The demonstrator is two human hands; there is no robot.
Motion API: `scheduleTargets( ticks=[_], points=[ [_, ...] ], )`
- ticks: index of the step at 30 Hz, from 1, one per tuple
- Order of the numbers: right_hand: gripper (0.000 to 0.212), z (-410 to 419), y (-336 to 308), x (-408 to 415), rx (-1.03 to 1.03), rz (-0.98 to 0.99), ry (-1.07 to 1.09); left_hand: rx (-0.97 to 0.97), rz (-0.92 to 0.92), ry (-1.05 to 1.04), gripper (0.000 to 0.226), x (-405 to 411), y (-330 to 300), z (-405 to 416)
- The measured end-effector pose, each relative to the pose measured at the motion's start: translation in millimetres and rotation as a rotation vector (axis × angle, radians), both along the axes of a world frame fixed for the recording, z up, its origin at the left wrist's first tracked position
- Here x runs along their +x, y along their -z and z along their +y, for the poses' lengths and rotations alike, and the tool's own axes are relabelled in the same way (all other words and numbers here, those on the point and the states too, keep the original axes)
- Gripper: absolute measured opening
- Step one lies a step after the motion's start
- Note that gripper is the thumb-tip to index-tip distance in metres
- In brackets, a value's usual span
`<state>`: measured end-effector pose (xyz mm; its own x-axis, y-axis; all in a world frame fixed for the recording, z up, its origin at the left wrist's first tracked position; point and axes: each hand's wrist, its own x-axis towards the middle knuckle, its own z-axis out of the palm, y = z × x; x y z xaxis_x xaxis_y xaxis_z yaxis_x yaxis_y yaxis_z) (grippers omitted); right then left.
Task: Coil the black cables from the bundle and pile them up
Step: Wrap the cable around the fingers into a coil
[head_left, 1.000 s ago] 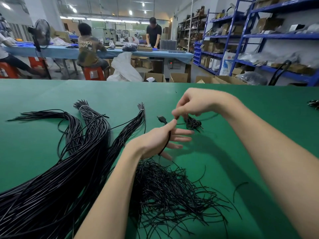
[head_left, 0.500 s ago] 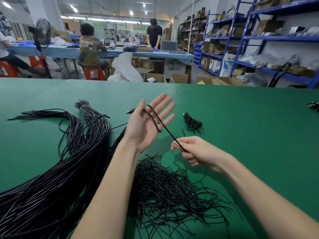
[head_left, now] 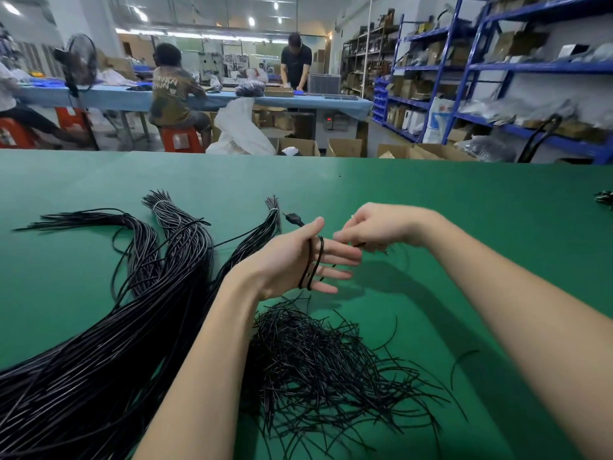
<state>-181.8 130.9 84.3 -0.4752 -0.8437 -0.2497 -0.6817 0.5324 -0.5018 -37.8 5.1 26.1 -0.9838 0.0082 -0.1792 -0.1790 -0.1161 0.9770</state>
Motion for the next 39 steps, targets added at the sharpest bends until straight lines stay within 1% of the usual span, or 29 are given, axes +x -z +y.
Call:
scheduleTargets(
  ticks=[2, 3, 5, 7, 8, 9, 10, 11, 13, 14, 15, 16, 18, 21, 23, 25, 26, 28, 29, 31, 32, 35, 37, 39],
  points=[
    [0.027, -10.8, -15.9, 2.1, 0.042, -0.005, -0.023, -0.100, -0.036, -0.033, 0.073, -1.3, 1.3, 0.8],
    [0.023, -15.9, -22.0, 6.3, 0.062, 0.024, -0.028, -0.155, -0.051, -0.062, 0.071, -2.3, 2.4, 1.8],
    [0.018, -25.3, -28.6, 16.4, 0.058, 0.154, -0.020, -0.222, -0.053, -0.170, 0.067, -4.8, 5.4, 2.7],
    [0.015, -28.4, -26.4, 25.8, 0.008, 0.315, 0.021, -0.256, -0.016, -0.294, 0.062, -7.5, 7.6, 0.9],
    [0.016, -27.3, -20.9, 29.7, -0.045, 0.352, 0.058, -0.259, 0.006, -0.346, 0.061, -8.0, 8.3, -0.8],
    [0.017, -24.7, -12.7, 33.8, -0.119, 0.330, 0.102, -0.252, 0.026, -0.391, 0.060, -8.1, 9.0, -2.2],
    [0.018, -21.0, -3.3, 37.6, -0.221, 0.232, 0.147, -0.242, 0.046, -0.429, 0.059, -8.3, 9.9, -3.6],
    [0.018, -17.2, 7.0, 41.5, -0.341, 0.051, 0.196, -0.224, 0.064, -0.460, 0.059, -8.8, 10.4, -4.6],
    [0.011, -7.6, 26.7, 49.7, -0.565, -0.416, 0.283, -0.101, 0.104, -0.507, 0.061, -10.6, 11.1, -6.1],
    [0.010, -2.8, 35.9, 52.2, -0.625, -0.594, 0.307, -0.013, 0.124, -0.525, 0.062, -11.5, 10.7, -6.9],
    [0.013, 0.9, 45.9, 53.9, -0.641, -0.725, 0.309, 0.072, 0.141, -0.538, 0.063, -11.5, 9.1, -8.0],
    [0.016, 4.1, 55.5, 55.4, -0.628, -0.817, 0.296, 0.155, 0.157, -0.540, 0.064, -10.9, 7.3, -9.2],
    [0.020, 8.5, 70.7, 56.0, -0.537, -0.887, 0.258, 0.329, 0.199, -0.513, 0.066, -8.8, 4.3, -10.4],
    [0.031, 11.4, 82.8, 49.0, -0.369, -0.819, 0.217, 0.512, 0.270, -0.425, 0.068, -1.7, 1.4, -12.5],
    [0.041, 14.3, 81.4, 38.0, -0.247, -0.724, 0.153, 0.535, 0.284, -0.343, 0.070, 2.6, 0.7, -14.2],
    [0.043, 17.5, 71.5, 26.7, -0.110, -0.613, 0.070, 0.499, 0.261, -0.230, 0.072, 5.8, 0.2, -14.7],
    [0.039, 19.2, 63.9, 20.7, -0.053, -0.556, 0.029, 0.468, 0.234, -0.159, 0.074, 6.7, -0.1, -13.5],
    [0.021, 20.3, 44.6, 10.2, 0.059, -0.442, -0.046, 0.408, 0.166, -0.021, 0.074, 8.0, -0.4, -9.1],
    [0.015, 20.0, 34.4, 5.9, 0.118, -0.401, -0.093, 0.381, 0.130, 0.035, 0.073, 8.5, -0.1, -7.1],
    [0.029, 15.8, 14.0, -0.8, 0.223, -0.342, -0.164, 0.320, 0.046, 0.109, 0.072, 8.8, 1.1, -3.9],
    [0.030, 12.9, 3.8, -2.3, 0.263, -0.300, -0.166, 0.278, 0.001, 0.129, 0.072, 8.8, 1.4, -2.3],
    [0.020, 1.0, -20.4, 0.9, 0.295, -0.050, -0.108, 0.147, -0.097, 0.121, 0.071, 6.4, 0.3, 3.7],
    [0.017, -7.0, -26.8, 6.4, 0.237, 0.083, -0.077, 0.061, -0.132, 0.059, 0.069, 3.6, -0.6, 7.4],
    [0.013, -12.0, -27.4, 12.3, 0.135, 0.157, -0.022, -0.045, -0.158, -0.014, 0.067, -0.2, 0.2, 9.5]
  ],
)
